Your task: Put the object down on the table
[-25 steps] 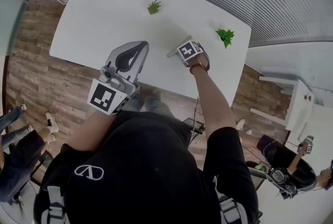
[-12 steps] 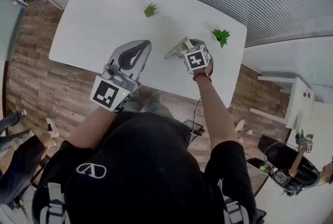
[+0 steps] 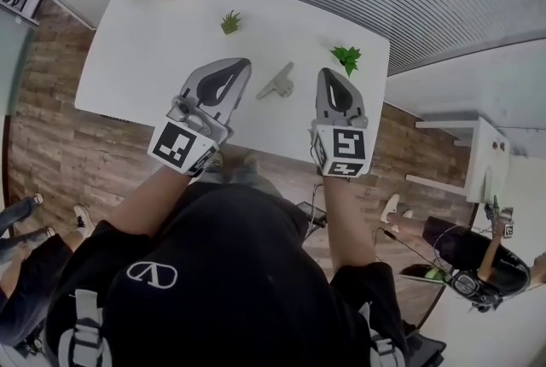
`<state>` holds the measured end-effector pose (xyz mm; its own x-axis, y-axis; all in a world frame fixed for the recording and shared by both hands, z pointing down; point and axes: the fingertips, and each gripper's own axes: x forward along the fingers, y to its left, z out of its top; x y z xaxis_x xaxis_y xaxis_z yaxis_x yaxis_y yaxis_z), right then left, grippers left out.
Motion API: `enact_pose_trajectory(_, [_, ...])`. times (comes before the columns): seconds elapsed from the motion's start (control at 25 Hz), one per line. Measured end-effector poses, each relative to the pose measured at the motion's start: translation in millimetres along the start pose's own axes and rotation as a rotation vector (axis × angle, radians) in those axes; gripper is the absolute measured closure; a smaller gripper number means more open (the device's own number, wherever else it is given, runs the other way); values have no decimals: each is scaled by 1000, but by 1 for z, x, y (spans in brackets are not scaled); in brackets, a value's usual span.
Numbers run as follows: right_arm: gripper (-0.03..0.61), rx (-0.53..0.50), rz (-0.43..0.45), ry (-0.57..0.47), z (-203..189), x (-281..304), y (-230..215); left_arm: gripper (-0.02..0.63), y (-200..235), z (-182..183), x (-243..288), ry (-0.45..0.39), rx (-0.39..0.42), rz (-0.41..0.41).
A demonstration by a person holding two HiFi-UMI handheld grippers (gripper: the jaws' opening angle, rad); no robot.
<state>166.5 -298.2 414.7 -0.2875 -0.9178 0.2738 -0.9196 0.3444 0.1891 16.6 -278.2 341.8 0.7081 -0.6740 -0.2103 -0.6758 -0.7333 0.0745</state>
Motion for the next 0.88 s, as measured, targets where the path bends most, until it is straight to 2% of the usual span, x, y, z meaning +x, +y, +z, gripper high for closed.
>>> enact_pose_trajectory(0.16, [571, -5, -73, -175, 41, -53, -3, 609, -12, 11, 9, -33, 3, -18])
enact_pose_trajectory(0.32, [571, 34, -119, -246, 54, -86, -4, 609, -23, 16, 14, -36, 9, -39])
enact_pose_trajectory(0.56, [571, 76, -166, -299, 57, -113, -7, 609, -29, 26, 16, -50, 29, -45])
enact_pose_trajectory(0.88, [569, 68, -202, -300, 55, -109, -16, 609, -34, 30, 12, -52, 40, -41])
